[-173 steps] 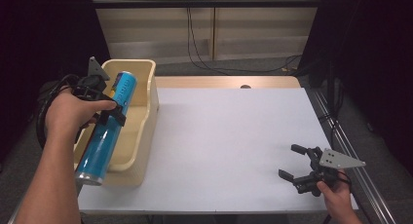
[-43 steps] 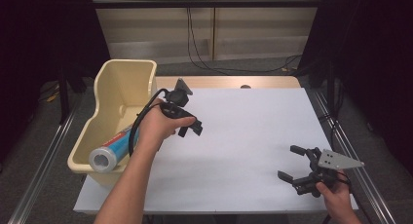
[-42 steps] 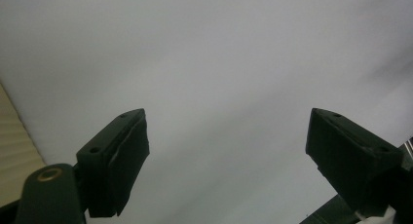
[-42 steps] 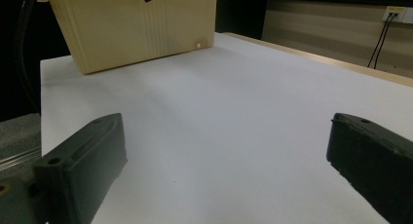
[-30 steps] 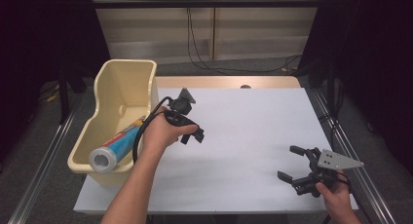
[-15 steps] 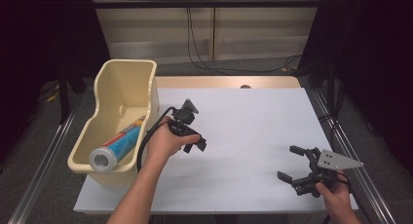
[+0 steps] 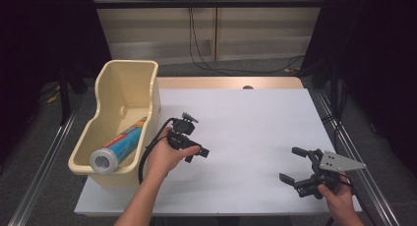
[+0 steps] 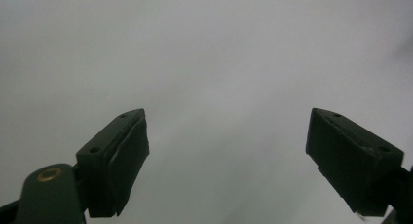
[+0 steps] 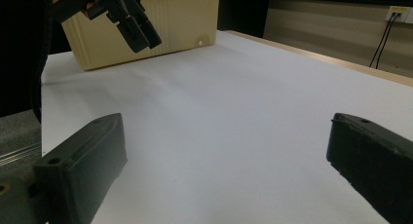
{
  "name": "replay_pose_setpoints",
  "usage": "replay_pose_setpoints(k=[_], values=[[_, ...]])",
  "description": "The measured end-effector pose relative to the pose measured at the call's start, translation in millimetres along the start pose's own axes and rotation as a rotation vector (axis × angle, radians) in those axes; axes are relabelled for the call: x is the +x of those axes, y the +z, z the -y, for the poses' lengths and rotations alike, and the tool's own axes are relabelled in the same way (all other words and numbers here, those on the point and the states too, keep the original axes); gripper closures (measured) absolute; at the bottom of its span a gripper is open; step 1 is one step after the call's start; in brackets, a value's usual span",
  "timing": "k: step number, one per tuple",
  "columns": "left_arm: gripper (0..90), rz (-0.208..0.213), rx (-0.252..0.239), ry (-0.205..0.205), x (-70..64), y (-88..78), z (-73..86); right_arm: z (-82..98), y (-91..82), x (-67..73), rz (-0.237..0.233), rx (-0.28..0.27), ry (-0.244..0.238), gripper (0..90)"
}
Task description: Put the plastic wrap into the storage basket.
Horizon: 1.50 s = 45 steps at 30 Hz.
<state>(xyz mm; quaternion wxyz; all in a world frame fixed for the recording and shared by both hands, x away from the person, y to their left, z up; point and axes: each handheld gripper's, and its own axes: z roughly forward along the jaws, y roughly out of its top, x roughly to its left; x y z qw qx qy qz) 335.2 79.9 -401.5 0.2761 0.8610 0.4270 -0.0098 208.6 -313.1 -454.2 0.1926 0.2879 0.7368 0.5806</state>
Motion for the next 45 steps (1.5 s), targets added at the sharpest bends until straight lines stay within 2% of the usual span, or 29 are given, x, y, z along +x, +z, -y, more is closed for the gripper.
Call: replay_pose_setpoints(k=[7,10,14,23,24,28,37,38,45], values=[[14.6,0.026,-0.092,0.048,0.0,2.6,16.2,0.1,0.6,0.3,-0.001,0.003,-0.003,0.6],[14.5,0.009,-0.146,0.054,1.7,3.1,23.5,0.1,0.9,0.6,0.001,0.003,-0.003,0.6],[14.2,0.015,-0.225,0.055,4.7,0.5,31.6,0.2,1.5,1.0,-0.001,0.003,-0.007,0.6],[12.7,0.016,-0.357,0.110,4.2,-4.8,45.2,0.3,2.1,1.5,-0.001,0.006,-0.007,0.6],[12.6,0.022,-0.373,0.107,3.4,-4.7,46.7,0.3,2.2,1.6,0.000,0.005,-0.004,0.6],[11.0,0.017,-0.407,0.134,1.9,-5.2,51.3,0.5,2.3,1.1,0.001,0.006,-0.006,0.6],[10.6,0.003,-0.503,0.153,2.4,-5.8,62.6,0.7,2.4,1.1,0.002,0.010,-0.004,0.6],[10.5,0.011,-0.515,0.149,2.3,-5.5,63.9,0.7,2.5,1.1,0.002,0.009,-0.006,0.6],[9.6,0.001,-0.570,0.180,1.6,-5.6,72.6,0.9,2.9,1.3,0.000,0.013,-0.006,0.6]])
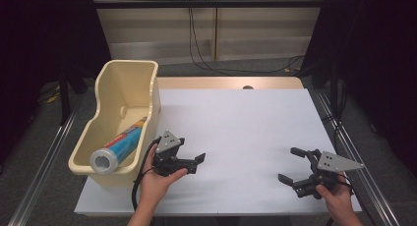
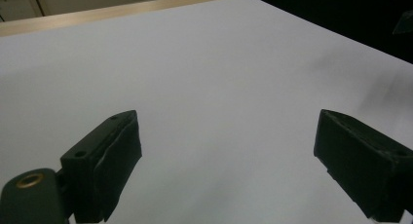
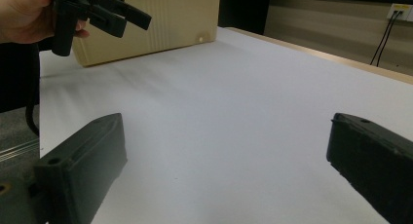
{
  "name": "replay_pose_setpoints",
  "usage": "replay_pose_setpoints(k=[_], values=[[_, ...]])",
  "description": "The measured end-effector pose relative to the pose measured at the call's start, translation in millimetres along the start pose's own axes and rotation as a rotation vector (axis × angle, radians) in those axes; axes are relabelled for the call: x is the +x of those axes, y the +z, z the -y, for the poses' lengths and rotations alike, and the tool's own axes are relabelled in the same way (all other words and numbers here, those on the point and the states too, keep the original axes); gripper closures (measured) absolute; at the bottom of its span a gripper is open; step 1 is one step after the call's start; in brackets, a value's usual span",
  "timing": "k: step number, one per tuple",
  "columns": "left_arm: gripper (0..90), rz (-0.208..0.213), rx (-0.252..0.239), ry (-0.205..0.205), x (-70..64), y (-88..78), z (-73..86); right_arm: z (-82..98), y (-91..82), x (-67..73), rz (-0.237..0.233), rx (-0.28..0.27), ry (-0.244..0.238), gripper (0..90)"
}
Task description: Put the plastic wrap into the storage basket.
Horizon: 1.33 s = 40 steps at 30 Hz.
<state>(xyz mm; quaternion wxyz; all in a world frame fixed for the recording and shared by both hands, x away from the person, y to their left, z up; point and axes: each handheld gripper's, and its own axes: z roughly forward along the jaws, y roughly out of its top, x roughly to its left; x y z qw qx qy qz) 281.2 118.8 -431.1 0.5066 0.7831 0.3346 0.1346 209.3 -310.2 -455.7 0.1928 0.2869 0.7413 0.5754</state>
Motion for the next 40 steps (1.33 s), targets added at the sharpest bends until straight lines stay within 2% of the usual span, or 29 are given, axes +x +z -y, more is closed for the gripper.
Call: replay_pose_setpoints(k=[2,6,10,15,19,22,25,27,40], values=[[9.2,-0.001,-0.011,0.009,-0.6,-1.5,0.6,0.0,0.3,0.0,0.000,-0.001,-0.002,0.6],[8.9,-0.022,-0.076,0.029,-3.8,-6.2,3.2,-0.1,0.1,0.2,-0.002,-0.001,-0.003,0.6],[8.2,-0.010,-0.118,0.010,-3.4,-8.4,6.5,0.0,0.2,0.2,-0.001,-0.003,-0.004,0.6],[6.3,-0.011,-0.107,0.024,-4.4,-6.8,11.0,0.0,0.3,0.3,0.002,-0.003,-0.004,0.6],[4.7,-0.001,-0.144,0.043,-8.8,-7.9,12.5,-0.3,0.3,0.1,0.004,-0.004,-0.005,0.6],[2.2,0.013,-0.181,0.082,-13.7,-8.5,13.2,-0.4,0.4,0.1,0.001,-0.005,-0.006,0.6],[1.4,0.003,-0.197,0.106,-15.2,-7.8,13.7,-0.6,0.4,0.3,0.001,-0.006,-0.007,0.6],[1.1,-0.002,-0.204,0.097,-14.8,-7.7,14.5,-0.6,0.4,0.6,0.001,-0.005,-0.007,0.6],[0.0,-0.008,-0.220,0.104,-16.5,-6.6,16.1,-0.5,0.5,0.4,0.002,-0.004,-0.007,0.6]])
